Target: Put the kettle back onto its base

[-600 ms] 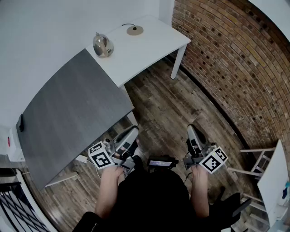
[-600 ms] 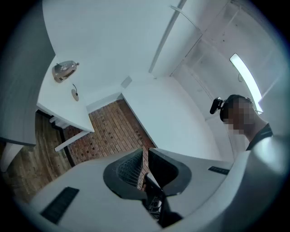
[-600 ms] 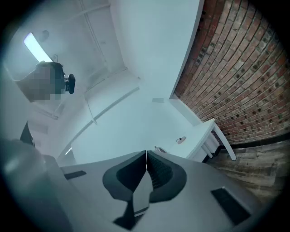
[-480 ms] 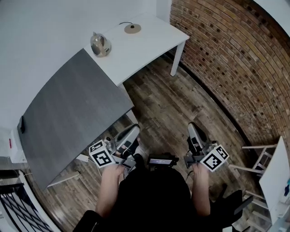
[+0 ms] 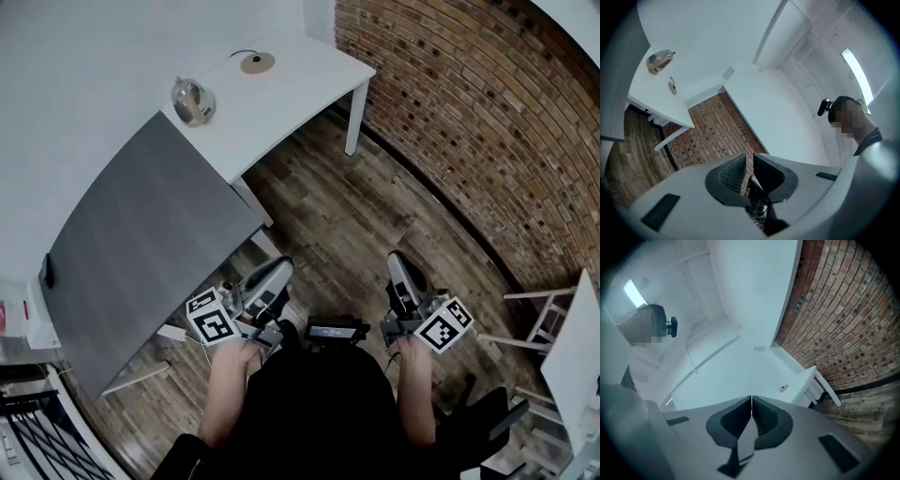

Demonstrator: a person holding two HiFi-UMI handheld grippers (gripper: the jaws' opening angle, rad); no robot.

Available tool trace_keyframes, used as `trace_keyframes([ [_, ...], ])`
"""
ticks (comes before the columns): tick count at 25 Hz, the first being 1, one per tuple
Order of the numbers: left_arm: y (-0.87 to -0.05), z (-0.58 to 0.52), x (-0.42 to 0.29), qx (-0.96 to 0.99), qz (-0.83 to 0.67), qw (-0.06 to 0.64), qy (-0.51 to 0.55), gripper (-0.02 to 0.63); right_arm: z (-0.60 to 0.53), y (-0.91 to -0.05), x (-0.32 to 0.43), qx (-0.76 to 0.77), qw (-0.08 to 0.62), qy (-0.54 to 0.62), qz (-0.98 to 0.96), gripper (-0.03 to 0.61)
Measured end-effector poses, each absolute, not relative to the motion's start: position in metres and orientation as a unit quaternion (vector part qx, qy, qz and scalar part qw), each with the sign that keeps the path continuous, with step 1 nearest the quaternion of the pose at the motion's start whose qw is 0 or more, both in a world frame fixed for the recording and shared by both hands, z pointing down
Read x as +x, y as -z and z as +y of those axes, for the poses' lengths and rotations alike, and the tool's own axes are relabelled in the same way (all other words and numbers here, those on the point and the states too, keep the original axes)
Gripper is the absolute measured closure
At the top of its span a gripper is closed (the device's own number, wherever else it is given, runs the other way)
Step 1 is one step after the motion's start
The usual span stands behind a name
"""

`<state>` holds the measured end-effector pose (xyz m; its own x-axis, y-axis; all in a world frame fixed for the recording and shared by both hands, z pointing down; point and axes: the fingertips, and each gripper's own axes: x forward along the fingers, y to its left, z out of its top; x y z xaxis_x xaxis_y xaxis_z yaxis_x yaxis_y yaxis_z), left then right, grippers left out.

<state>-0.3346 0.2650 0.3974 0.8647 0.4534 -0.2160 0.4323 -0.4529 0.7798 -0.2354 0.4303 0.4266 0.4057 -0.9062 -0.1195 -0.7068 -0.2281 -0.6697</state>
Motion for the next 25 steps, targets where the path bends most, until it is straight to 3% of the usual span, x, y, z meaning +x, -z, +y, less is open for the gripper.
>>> trace_keyframes([
  [22, -0.416, 0.314, -0.307, 0.876, 0.197, 0.439, -0.045, 0.565, 0.511, -0.445, -0.192, -0.773, 0.365, 0.147, 0.498, 0.558],
  [25, -0.417, 0.32, -0.307, 0.878, 0.196, 0.435, -0.045, 0.491, 0.517, -0.449, -0.188, -0.775, 0.366, 0.151, 0.493, 0.557],
])
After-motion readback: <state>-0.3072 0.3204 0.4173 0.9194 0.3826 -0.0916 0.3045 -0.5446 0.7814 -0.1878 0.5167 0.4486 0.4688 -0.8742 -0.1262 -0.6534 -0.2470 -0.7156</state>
